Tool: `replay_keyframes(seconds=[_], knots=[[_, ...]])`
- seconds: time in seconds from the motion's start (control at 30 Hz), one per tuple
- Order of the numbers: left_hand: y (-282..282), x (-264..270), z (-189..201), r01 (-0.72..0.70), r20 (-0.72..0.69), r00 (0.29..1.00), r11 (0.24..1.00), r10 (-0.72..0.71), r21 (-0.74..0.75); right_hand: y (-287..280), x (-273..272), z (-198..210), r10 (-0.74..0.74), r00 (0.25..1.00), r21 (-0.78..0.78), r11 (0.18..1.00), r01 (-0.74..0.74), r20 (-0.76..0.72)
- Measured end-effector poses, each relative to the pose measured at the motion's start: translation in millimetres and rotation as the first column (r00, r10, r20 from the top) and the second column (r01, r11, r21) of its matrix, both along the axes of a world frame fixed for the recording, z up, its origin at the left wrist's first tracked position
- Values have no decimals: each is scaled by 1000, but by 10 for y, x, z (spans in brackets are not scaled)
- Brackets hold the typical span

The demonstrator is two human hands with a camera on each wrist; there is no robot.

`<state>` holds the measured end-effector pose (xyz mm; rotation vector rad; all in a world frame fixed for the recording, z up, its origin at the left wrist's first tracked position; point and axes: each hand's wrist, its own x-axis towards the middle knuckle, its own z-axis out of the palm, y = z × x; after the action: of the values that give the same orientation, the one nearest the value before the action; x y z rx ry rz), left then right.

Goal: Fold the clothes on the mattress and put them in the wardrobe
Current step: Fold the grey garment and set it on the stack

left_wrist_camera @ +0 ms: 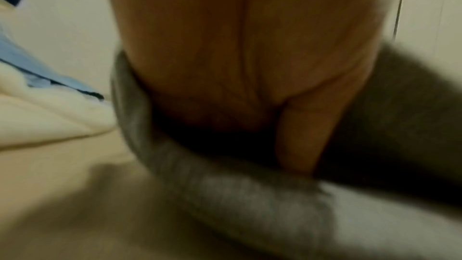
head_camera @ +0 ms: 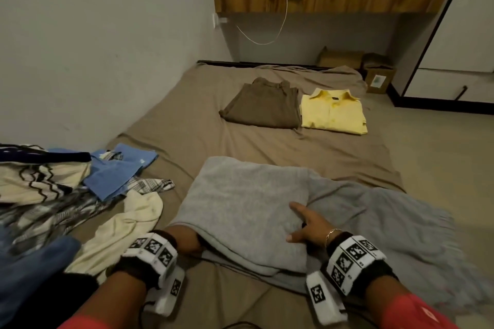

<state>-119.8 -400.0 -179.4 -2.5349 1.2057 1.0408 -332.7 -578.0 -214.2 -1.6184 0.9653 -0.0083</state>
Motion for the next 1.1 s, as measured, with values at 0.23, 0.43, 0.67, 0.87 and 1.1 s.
replay_keyframes(seconds=[0.23, 0.43, 0.67, 0.87, 1.1], knots=[[-54, -3, 609, -243, -445, 893, 907, 71, -344, 87, -55, 57, -27, 1000, -73, 997, 26, -12], [-692, -627, 372, 56, -162, 970, 816, -181, -576, -185, -847, 354, -301, 945, -34, 951, 307, 128], [-1177, -1127, -221, 460, 36, 887, 873, -461, -164, -595, -2580, 191, -562, 806, -316, 811, 493, -185], [-1219, -1109, -211, 497, 31, 868, 866, -496, -59, -649, -2726, -99, -625, 757, 212, 726, 654, -193], [-1181, -1162, -233, 498, 55, 867, 866, -496, -47, -743, -2743, -85, -613, 790, 499, 676, 542, -28]])
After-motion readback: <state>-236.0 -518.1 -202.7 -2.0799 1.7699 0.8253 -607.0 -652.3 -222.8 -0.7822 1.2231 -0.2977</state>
